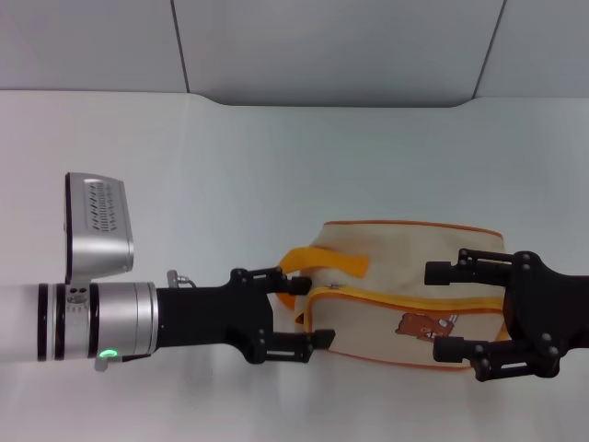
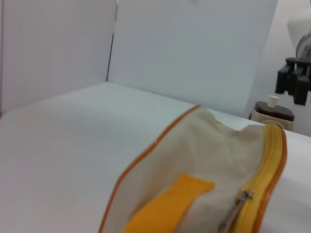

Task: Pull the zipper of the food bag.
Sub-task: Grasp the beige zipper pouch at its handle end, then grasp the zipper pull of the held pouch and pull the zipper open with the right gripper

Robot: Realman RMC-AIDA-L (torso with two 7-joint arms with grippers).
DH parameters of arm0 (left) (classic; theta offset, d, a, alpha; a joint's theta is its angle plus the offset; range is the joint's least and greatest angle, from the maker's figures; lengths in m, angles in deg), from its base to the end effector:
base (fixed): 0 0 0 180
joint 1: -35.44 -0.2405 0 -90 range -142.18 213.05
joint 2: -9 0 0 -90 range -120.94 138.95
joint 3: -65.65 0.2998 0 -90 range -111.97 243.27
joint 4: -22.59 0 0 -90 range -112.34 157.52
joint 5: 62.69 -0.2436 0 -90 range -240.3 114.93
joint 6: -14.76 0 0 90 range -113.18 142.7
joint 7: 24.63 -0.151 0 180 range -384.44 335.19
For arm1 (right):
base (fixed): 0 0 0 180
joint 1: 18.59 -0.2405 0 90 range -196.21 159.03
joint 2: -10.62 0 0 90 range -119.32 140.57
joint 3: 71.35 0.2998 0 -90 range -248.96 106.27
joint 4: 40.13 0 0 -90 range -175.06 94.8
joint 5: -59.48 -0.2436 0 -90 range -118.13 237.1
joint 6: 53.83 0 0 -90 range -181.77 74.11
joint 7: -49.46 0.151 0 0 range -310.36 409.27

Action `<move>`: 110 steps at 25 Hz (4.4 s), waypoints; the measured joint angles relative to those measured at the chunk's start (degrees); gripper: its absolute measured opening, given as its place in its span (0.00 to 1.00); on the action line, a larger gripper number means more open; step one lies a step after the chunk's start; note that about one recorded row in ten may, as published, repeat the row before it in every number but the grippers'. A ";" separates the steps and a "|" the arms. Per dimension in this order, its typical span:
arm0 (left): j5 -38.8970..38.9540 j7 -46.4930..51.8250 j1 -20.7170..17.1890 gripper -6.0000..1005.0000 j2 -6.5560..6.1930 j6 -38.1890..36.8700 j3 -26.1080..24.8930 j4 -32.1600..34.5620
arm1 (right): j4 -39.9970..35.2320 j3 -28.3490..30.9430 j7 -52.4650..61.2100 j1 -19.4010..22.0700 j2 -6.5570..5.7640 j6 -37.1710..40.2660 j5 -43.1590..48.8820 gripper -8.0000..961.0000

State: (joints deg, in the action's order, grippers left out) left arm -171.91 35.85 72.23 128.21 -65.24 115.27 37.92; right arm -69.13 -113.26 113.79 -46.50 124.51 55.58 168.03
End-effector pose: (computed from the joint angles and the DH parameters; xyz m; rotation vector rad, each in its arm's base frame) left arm -0.2993 0.3604 -0.1188 -2.8978 -0.4599 -0.6697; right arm 0.3148 0.3214 -0.0039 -2.9073 0.3051 1.0377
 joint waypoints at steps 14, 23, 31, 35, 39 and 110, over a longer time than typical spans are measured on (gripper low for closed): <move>1.06 -1.21 0.36 0.45 0.06 0.08 -0.17 -0.21 | -0.26 2.25 -0.45 0.74 -0.26 -0.08 -0.02 0.85; 3.43 -1.24 0.11 0.21 -0.03 -1.55 -0.10 -0.26 | -0.27 2.92 -0.58 0.82 -0.09 -1.32 -0.53 0.85; 3.85 -0.71 -1.24 0.10 -0.51 -5.89 -0.73 3.49 | 0.49 13.96 -7.12 0.93 3.25 -1.64 -0.61 0.85; 3.90 -0.35 -2.74 0.09 -1.22 -13.79 -2.89 10.00 | 1.99 18.36 -16.77 0.31 5.47 -2.92 -0.71 0.85; 3.95 -0.28 -2.79 0.09 -2.18 -17.82 -4.39 12.89 | 7.86 18.52 -25.85 -1.77 5.50 -4.91 -0.84 0.84; 4.24 1.60 -4.44 0.07 -2.37 -16.45 -13.15 15.70 | 3.43 20.64 -15.25 0.16 4.71 0.78 13.62 0.01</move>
State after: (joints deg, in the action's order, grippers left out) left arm -167.67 37.46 67.79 125.83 -81.70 102.11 53.62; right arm -65.70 -92.61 98.54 -46.35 129.22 56.36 181.65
